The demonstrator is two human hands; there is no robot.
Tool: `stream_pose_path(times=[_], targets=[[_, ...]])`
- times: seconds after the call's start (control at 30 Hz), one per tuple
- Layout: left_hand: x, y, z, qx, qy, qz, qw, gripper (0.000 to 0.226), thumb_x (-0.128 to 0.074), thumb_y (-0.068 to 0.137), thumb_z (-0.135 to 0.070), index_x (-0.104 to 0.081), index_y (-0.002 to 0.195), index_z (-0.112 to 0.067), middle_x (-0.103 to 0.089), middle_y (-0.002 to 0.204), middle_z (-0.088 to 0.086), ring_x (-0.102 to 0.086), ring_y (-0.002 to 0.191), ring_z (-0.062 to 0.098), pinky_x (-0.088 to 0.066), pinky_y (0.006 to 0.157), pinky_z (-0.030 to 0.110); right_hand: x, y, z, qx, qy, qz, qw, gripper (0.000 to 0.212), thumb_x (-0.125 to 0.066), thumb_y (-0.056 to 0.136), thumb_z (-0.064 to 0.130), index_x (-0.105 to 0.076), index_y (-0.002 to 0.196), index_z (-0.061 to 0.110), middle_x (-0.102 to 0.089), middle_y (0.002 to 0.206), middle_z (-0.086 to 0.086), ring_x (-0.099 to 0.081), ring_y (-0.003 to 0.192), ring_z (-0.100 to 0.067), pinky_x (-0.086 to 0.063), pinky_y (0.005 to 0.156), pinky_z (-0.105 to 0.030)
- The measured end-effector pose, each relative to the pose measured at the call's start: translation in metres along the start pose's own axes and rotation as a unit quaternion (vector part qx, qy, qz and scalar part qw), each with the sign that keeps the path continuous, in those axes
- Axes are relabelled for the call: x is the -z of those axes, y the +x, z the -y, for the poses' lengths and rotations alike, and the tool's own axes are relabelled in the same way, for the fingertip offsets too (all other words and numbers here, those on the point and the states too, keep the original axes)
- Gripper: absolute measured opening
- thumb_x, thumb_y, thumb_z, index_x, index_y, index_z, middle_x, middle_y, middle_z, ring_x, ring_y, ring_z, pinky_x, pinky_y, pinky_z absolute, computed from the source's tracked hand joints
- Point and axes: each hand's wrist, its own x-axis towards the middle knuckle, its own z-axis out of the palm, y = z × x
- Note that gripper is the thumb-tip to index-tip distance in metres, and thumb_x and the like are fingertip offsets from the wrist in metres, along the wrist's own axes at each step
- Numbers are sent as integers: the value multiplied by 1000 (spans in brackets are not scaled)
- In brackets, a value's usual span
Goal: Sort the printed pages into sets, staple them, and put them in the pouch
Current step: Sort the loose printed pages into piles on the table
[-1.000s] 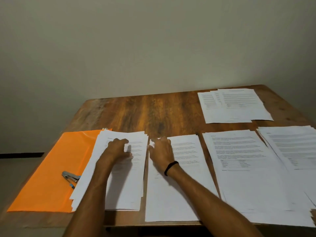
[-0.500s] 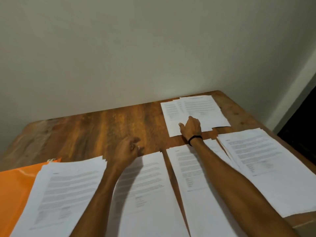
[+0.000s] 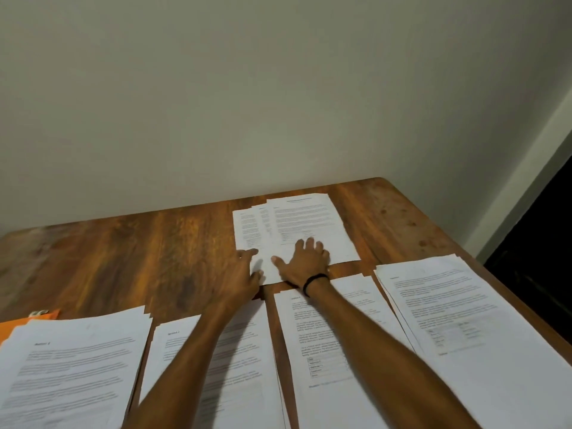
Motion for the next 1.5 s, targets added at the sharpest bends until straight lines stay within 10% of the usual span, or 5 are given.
stream_pose_path(times=[0.2, 0.47, 0.7, 1.23, 1.5], targets=[[5, 10, 8, 65, 89, 70, 991, 64, -48, 98, -52, -34, 151, -19, -40, 154, 13, -40, 138, 35, -38, 109, 49, 3, -15, 42, 69, 67, -9, 995, 47, -47, 100, 47, -57, 131, 12, -53, 136, -12, -44, 125, -32, -36, 105, -45], [10, 6, 13, 46, 173, 96, 979, 57, -46, 98, -56, -36, 147, -29, -35, 155, 10, -37, 138, 33, -40, 108, 46, -1, 6, 3, -119, 15, -51, 991, 99, -44, 88, 75, -32, 151, -1, -30, 157, -25, -26, 146, -42, -23, 121, -51], [4, 9, 29, 47, 146, 112, 982, 71, -40, 91, -68, -26, 151, -33, -31, 158, 9, -33, 140, 33, -32, 113, 52, 2, 3, 6, -83, 96, -121, 984, 62, -68, 88, 52, -46, 135, 18, -48, 139, -15, -47, 124, -30, -42, 104, -39], [83, -19, -2, 192, -506, 25, 841, 75, -22, 93, -77, -37, 149, -30, -35, 159, 0, -32, 147, 34, -24, 120, 55, 47, -32, -30, -23, 714, 18, 700, 45, -84, 78, 13, -58, 115, 13, -75, 110, -8, -74, 95, -30, -61, 80, -52], [132, -55, -24, 71, -573, -53, 815, 46, -71, 93, -31, -59, 134, -13, -66, 131, 10, -64, 119, 34, -49, 101, 59, 69, -86, -13, 45, 681, 58, 729, 38, -78, 87, 17, -59, 116, 4, -70, 118, -19, -71, 101, -31, -58, 88, -47]])
